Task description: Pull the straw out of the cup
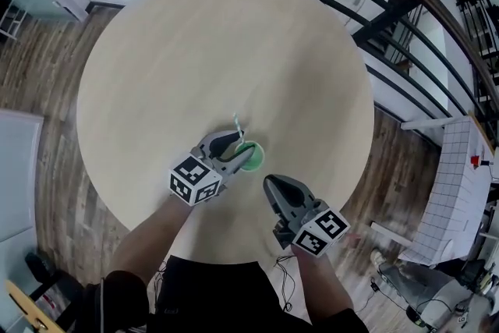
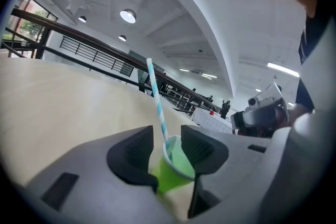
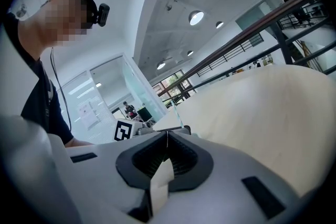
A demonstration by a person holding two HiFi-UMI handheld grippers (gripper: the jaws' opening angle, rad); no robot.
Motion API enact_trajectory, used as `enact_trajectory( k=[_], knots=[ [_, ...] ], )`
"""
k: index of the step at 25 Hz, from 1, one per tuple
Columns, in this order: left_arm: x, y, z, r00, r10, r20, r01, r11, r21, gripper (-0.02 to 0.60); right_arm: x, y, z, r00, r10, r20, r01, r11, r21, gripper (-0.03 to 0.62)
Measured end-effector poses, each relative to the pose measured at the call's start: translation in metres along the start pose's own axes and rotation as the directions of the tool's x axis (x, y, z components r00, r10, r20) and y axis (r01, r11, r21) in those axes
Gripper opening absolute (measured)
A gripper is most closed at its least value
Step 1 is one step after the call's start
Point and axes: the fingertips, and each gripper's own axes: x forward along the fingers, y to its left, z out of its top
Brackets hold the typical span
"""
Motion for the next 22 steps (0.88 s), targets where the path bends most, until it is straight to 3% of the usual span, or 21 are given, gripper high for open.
enact_trajectory(
  k=[10, 22],
  knots=[
    [-0.006, -0.004, 0.010, 1.000, -0.001, 0.012, 0.001, 1.000, -0.008, 0.041, -0.004, 0.006, 0.015, 1.000, -0.014, 0.016, 0.015, 1.000, -0.019, 0.023],
    [-0.022, -0.011, 0.027, 0.999, -0.006, 0.045, 0.007, 0.999, -0.035, 0.029, -0.009, 0.021, 0.026, 0.999, -0.033, 0.021, 0.034, 0.999, -0.035, 0.023]
  ],
)
